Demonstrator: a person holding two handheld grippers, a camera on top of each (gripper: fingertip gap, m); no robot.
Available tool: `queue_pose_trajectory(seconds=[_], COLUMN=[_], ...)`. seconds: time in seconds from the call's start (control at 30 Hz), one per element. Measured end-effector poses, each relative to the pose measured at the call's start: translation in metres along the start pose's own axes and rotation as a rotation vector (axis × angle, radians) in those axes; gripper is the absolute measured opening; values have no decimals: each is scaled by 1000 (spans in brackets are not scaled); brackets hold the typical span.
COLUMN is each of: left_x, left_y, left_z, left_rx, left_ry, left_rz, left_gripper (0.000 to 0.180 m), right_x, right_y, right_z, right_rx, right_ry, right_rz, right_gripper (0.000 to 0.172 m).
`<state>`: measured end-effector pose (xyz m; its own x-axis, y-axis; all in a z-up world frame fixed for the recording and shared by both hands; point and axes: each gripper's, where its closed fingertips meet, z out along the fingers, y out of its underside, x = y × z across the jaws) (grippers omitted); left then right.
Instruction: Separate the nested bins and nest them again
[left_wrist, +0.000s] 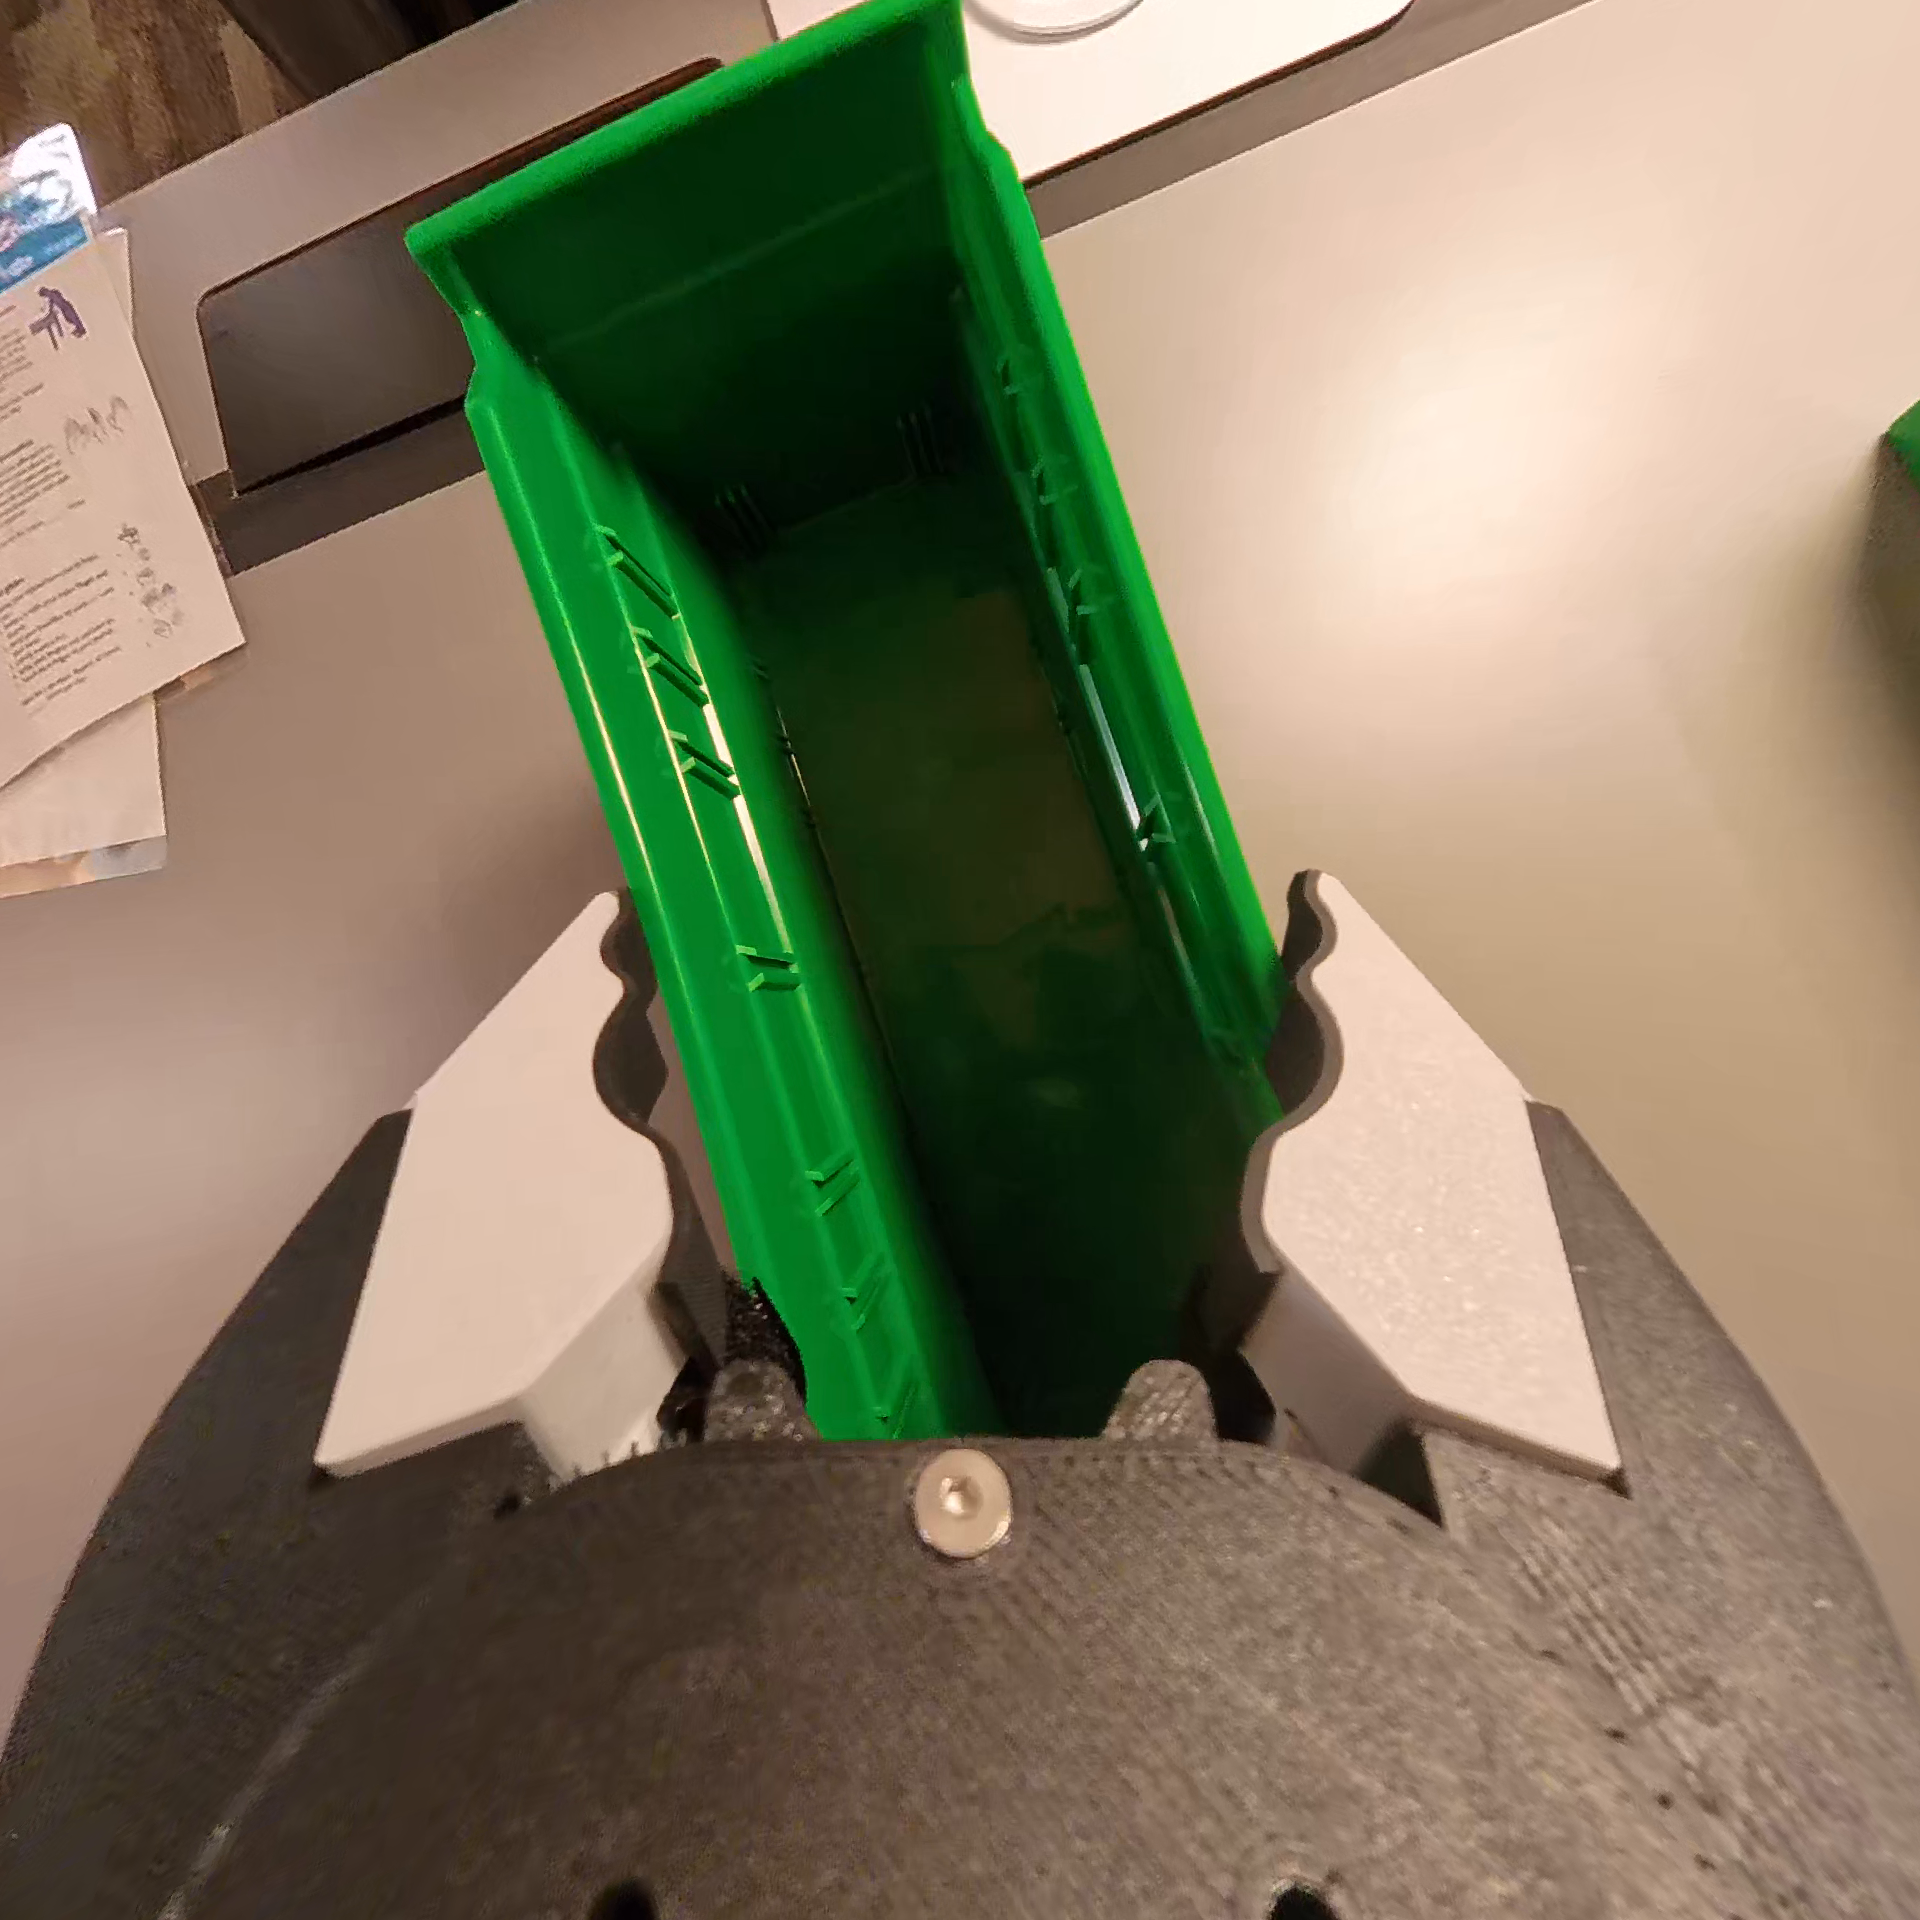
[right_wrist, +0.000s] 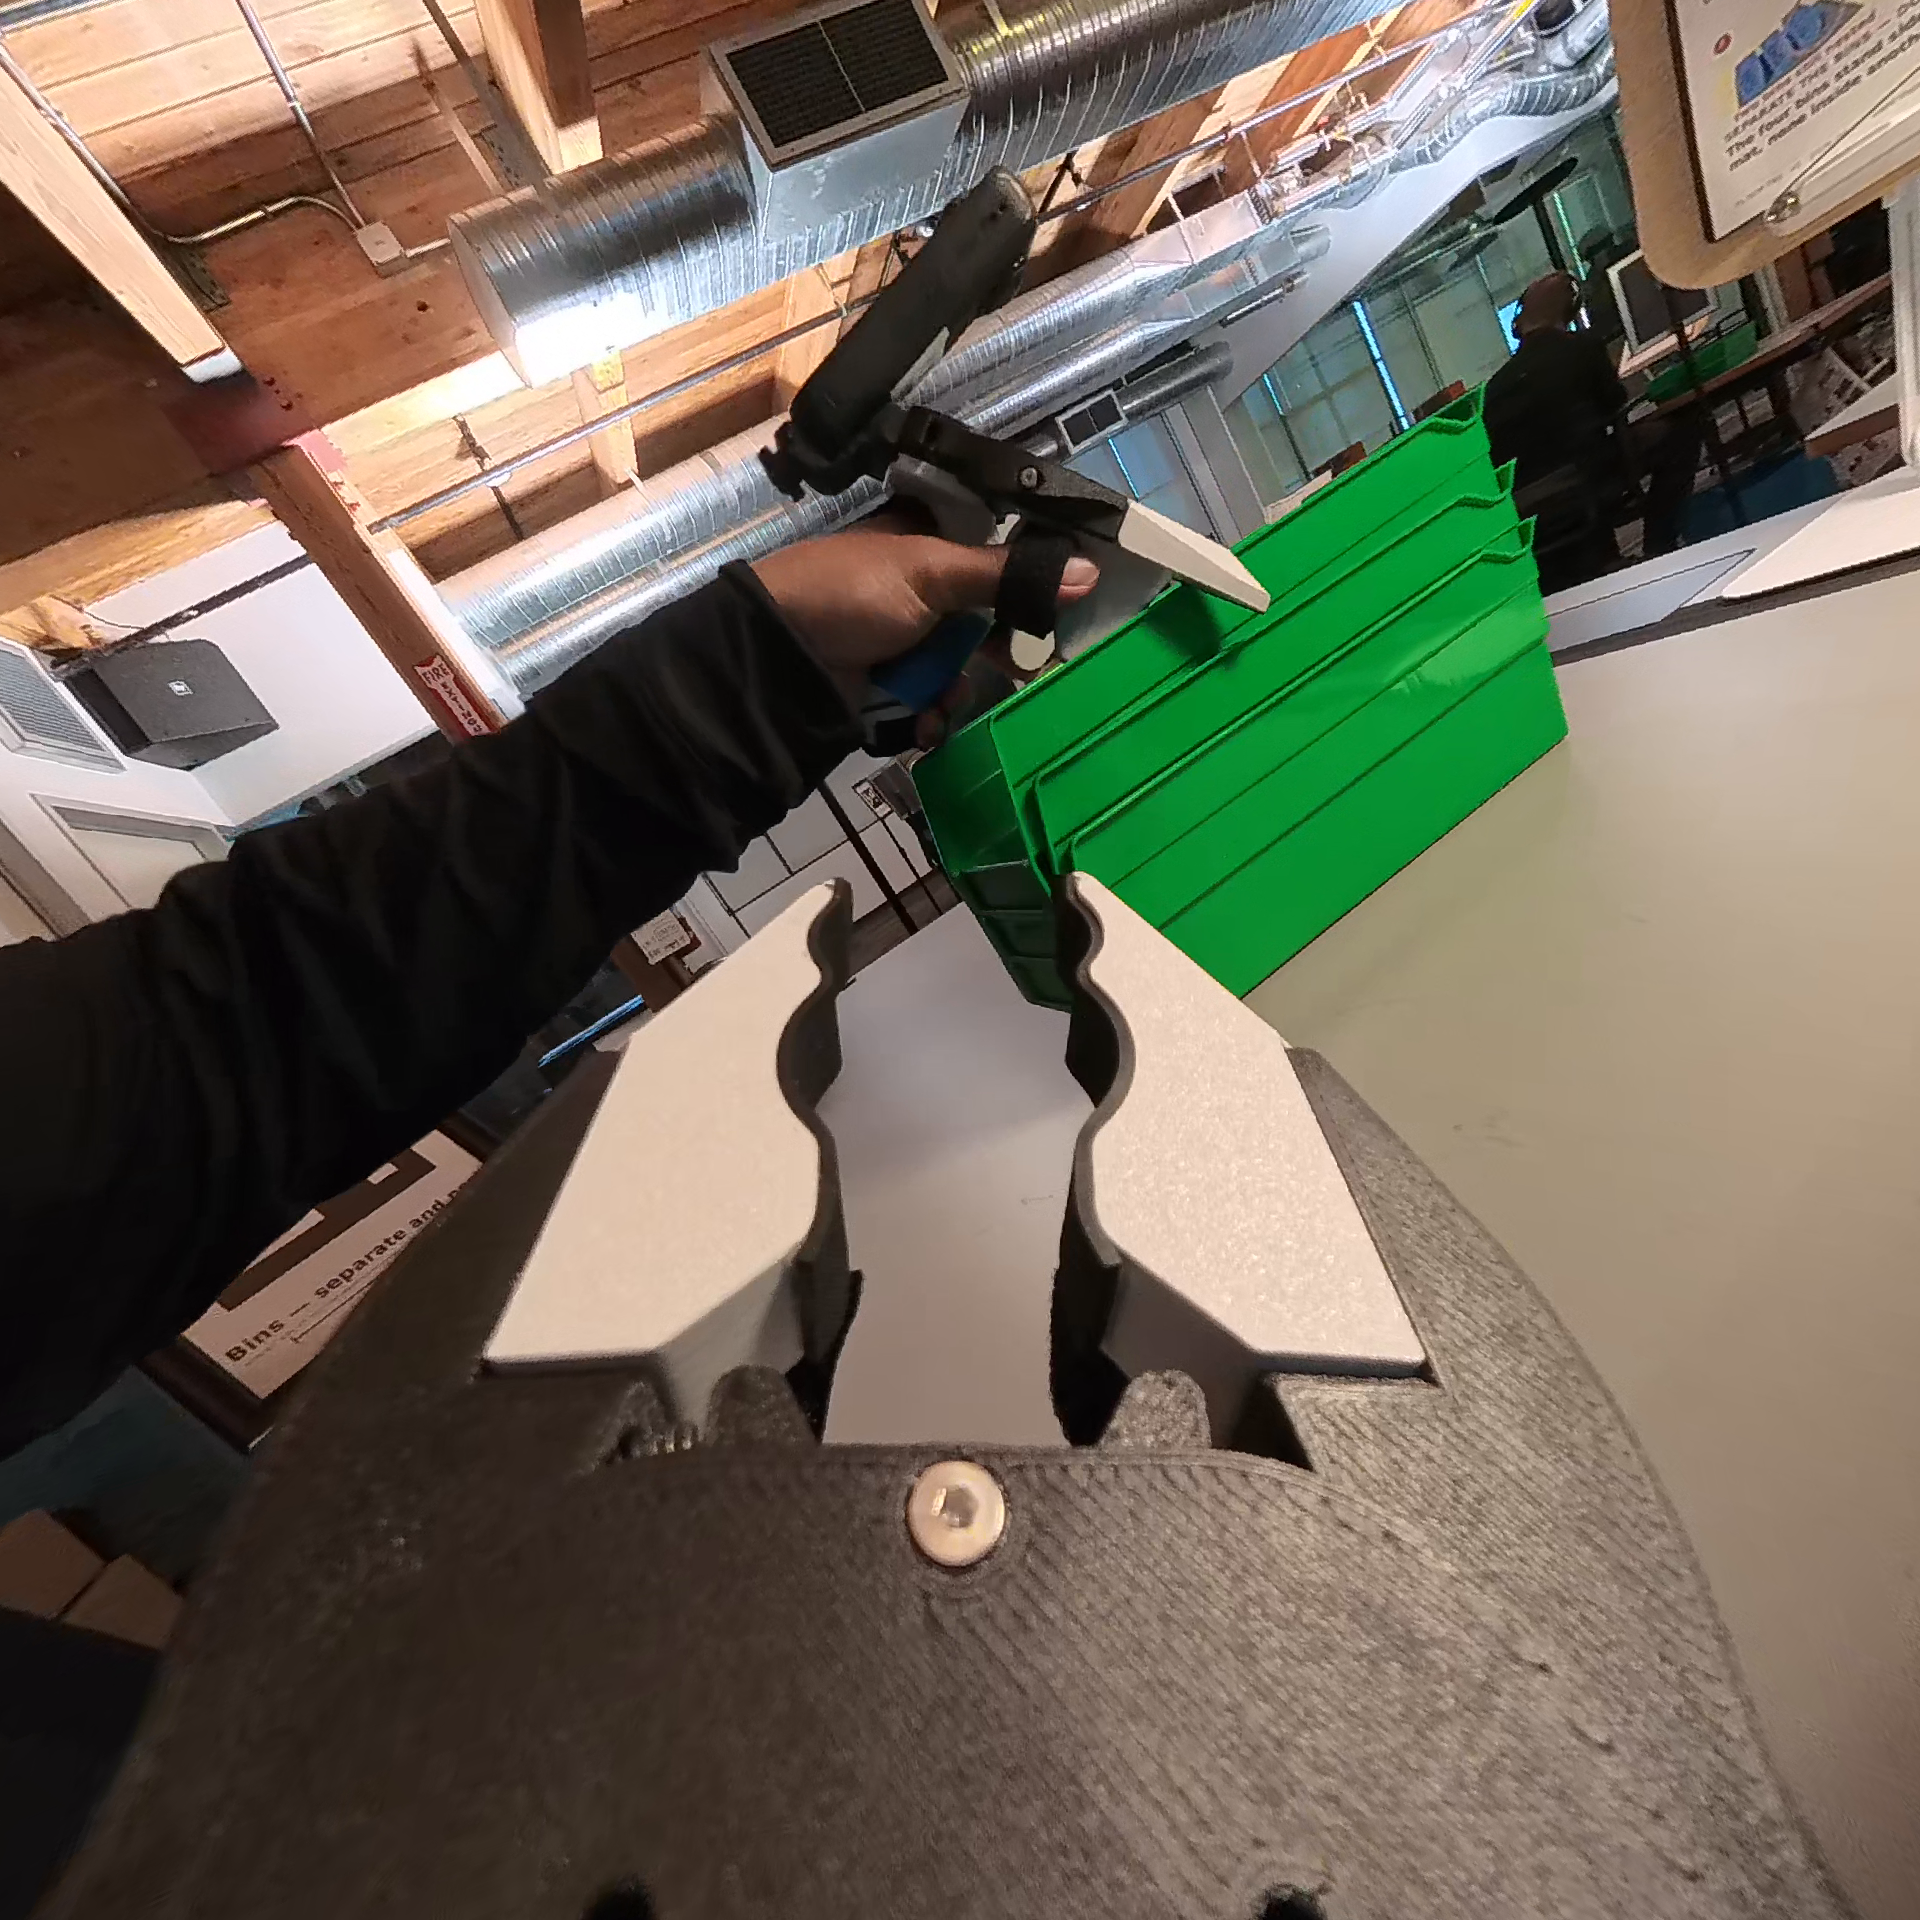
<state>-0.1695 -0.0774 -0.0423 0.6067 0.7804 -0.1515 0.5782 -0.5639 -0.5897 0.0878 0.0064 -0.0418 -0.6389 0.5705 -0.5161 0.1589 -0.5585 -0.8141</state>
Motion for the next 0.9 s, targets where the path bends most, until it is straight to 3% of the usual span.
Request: queue_pose_trajectory(seconds=[0.2,0.33,0.43,0.53,0.63,0.73,0.9], left_x=[31,54,45,15,-6,-26,-64], left_y=[3,-13,-20,-11,2,18,52], left_z=[-8,-38,-65,-72,-68,-57,4], left_rx=[31,177,294,343,399,474,440], left_ry=[56,192,228,262,420,579,553], left_rz=[26,-19,-20,-59,-154,-284,-371], left_gripper=[126,130,130,130,123,103,92], right_x=[1,0,1,2,2,2,2], right_y=[2,2,3,4,6,7,13], right_z=[1,1,1,3,3,4,7], right_rx=[-9,-13,-16,-27,-34,-42,-76], right_ry=[8,12,14,20,24,29,48], right_rz=[-8,-15,-17,-15,-19,-27,-51], right_gripper=[40,41,41,42,43,43,43])
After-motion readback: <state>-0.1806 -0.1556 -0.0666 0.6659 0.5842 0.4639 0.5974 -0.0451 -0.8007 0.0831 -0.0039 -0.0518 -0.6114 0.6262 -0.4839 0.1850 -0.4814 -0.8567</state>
